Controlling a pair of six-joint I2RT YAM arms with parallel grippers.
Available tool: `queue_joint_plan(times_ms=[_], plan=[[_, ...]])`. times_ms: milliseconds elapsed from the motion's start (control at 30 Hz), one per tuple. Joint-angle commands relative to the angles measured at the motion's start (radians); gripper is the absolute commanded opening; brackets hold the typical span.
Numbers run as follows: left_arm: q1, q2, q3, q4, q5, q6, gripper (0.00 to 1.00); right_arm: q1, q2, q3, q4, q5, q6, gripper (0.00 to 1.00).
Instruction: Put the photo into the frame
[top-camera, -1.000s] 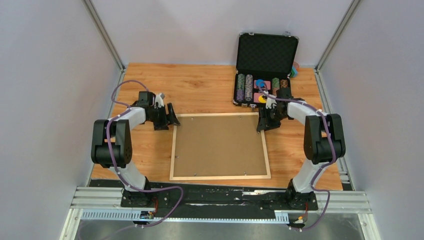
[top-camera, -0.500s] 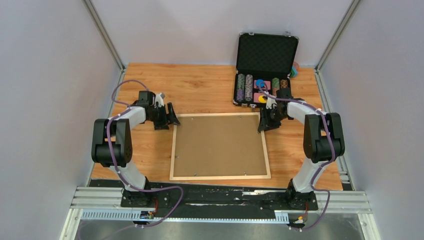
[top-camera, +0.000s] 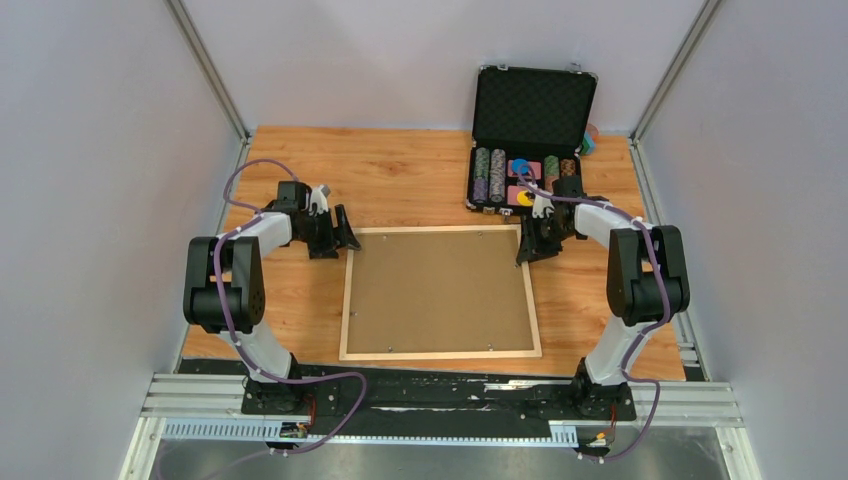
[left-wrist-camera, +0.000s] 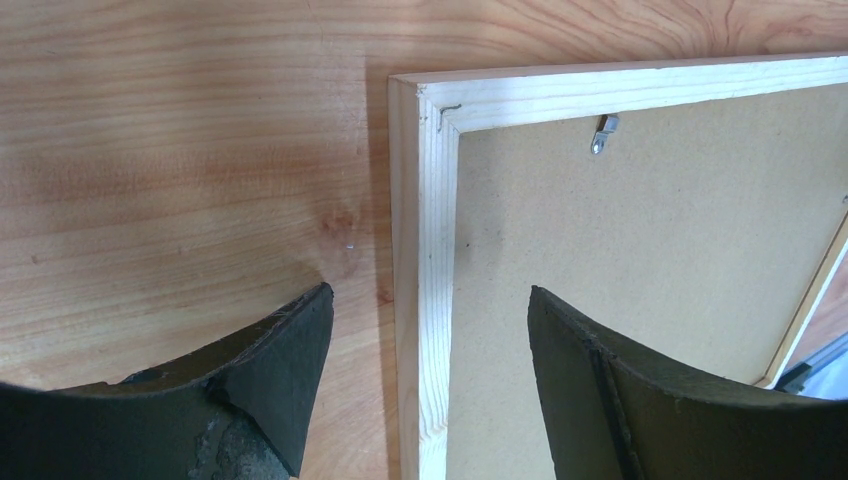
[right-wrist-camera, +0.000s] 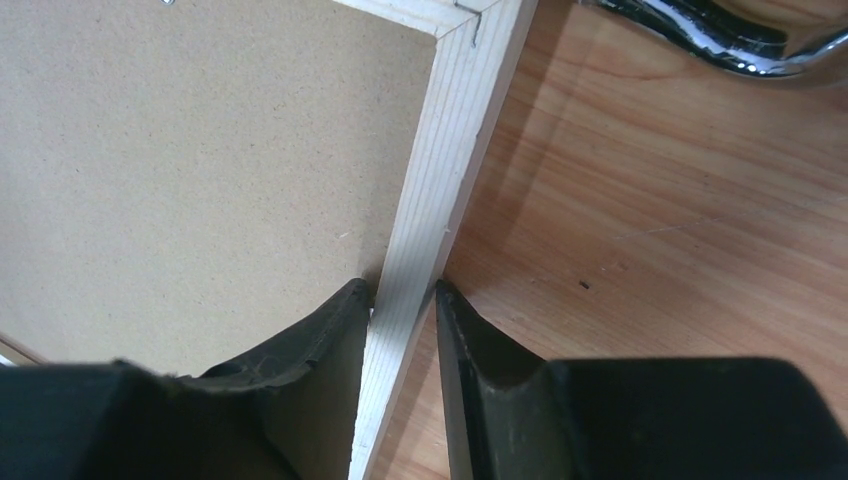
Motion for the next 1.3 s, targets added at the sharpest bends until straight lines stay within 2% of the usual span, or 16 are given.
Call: queue_joint_plan(times_ms=[0, 667, 1267], plan=[[0.002, 0.015, 0.018, -0.011, -0.013, 0.025, 0.79, 0.004, -0.006, 0.004, 0.015, 0.029, -0.019, 0.32], [0.002, 0.016, 0.022, -0.015, -0.023, 0.028, 0.8, 0.004, -0.037, -0.004, -0.021, -0.001, -0.12, 0.42], [0.002, 0.016, 0.025, -0.018, -0.022, 0.032, 0.8, -0.007, -0.026, 0.05, -0.026, -0.038, -0.047, 0.45]])
